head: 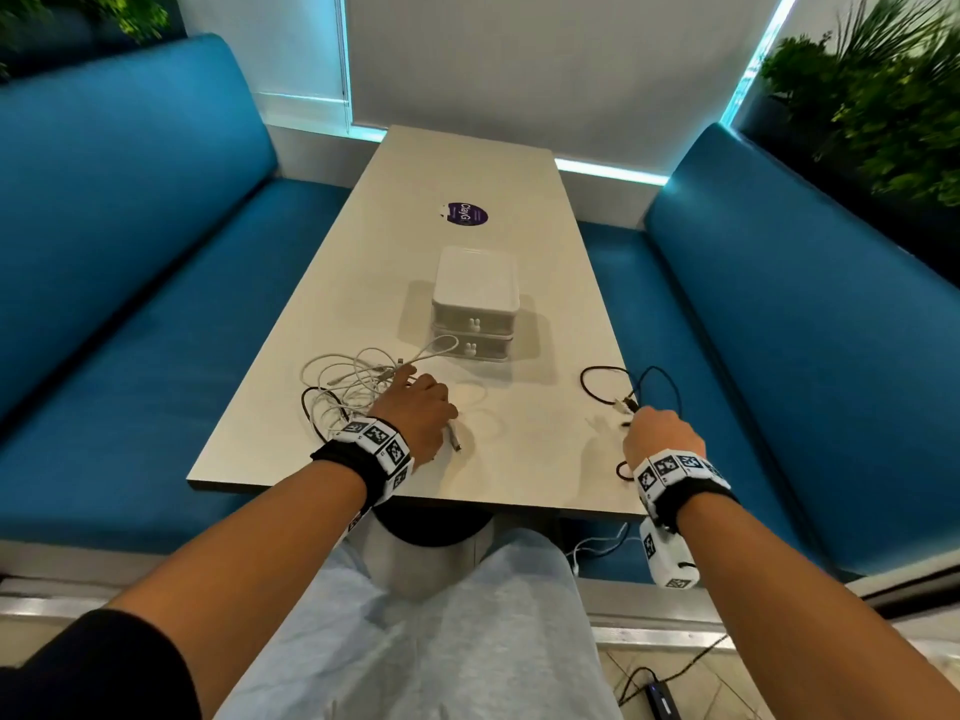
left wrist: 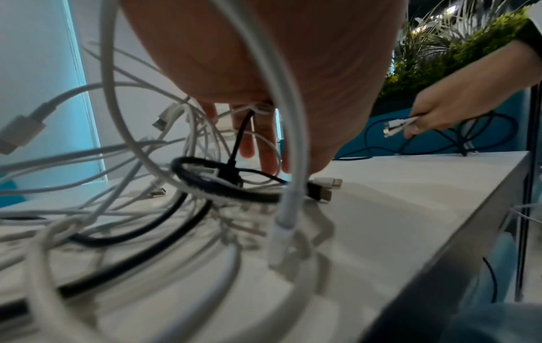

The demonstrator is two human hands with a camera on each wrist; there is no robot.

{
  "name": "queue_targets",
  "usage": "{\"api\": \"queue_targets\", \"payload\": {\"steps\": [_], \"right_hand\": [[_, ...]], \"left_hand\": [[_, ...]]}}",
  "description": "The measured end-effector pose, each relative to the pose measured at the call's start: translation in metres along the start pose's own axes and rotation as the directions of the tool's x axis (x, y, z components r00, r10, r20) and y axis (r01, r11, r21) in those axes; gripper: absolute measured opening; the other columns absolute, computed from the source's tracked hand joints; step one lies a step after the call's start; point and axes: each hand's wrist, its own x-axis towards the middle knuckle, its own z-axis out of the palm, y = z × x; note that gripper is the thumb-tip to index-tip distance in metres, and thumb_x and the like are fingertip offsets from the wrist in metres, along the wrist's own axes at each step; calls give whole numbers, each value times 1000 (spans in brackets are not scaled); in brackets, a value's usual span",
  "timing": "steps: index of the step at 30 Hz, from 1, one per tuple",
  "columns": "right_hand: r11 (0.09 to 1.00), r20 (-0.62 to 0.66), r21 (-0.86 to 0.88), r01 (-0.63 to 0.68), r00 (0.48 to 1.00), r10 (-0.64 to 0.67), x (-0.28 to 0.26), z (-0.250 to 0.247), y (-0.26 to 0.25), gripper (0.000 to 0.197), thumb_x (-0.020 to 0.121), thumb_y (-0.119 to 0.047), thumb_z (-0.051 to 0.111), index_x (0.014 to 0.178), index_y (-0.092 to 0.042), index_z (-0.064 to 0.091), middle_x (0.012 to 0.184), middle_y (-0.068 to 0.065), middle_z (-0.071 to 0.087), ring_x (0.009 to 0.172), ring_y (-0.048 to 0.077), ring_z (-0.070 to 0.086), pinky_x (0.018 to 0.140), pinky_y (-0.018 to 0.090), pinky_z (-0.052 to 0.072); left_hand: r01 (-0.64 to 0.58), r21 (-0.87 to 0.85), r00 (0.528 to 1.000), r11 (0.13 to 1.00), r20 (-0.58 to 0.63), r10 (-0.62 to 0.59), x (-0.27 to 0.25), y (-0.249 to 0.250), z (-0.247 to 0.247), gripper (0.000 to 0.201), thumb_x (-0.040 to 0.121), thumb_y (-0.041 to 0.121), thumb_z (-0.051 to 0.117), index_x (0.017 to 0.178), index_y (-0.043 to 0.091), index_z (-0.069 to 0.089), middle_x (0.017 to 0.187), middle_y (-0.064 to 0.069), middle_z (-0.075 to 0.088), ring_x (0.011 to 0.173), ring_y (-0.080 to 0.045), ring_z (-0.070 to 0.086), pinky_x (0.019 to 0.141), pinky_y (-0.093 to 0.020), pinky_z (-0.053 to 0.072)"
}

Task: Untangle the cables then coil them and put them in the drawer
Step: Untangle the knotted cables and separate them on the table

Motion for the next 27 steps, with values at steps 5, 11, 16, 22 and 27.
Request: {"api": "queue_targets", "payload": {"steps": [5, 11, 16, 22, 27], "right_hand": [[984, -96, 176, 32, 995, -15, 6, -11, -20, 24, 93, -12, 37, 114, -8, 49, 113, 18, 58, 100, 37, 59, 77, 41, 46], [917, -75, 326, 231, 973, -218, 4, -12, -51, 28, 101, -22, 33, 111, -7, 54, 110, 22, 62, 96, 41, 59, 72, 37, 44], [836, 4, 440, 328, 930, -367, -14, -3, -74, 27, 100, -17, 34, 115, -14, 56, 108, 18, 64, 98, 38, 61, 83, 41, 50], [806, 81, 527, 269, 928, -363, -20, -4, -87, 23, 88, -5, 45, 106, -17, 51, 96, 12, 64, 81, 31, 69, 76, 44, 59], [922, 158, 288, 259, 937, -312, -18, 7, -87, 30, 88, -7, 55, 117, -9, 51, 111, 17, 61, 98, 34, 62, 79, 37, 52]], "left_hand": [[-3, 58, 1000, 998, -17, 4, -2, 9, 3, 33, 83, 24, 55, 113, 32, 66, 119, 4, 56, 122, -25, 42, 114, -54, 12], [16, 75, 999, 997, -38, -14, 2, 16, 5, 30, 85, 15, 56, 111, 26, 65, 118, 2, 56, 122, -29, 42, 114, -56, 12], [3, -46, 990, 999, -140, -10, 5, 18, 3, 24, 90, 14, 52, 110, 25, 61, 115, 1, 56, 123, -24, 45, 113, -52, 9], [38, -394, 972, 918, -197, -125, 10, 13, -3, 18, 99, 22, 35, 106, 30, 49, 94, 7, 64, 101, -15, 61, 117, -41, 3], [50, -441, 977, 896, -166, -136, 8, 16, 0, 18, 100, 23, 31, 106, 30, 46, 82, 6, 67, 88, -17, 64, 116, -41, 8]]}}
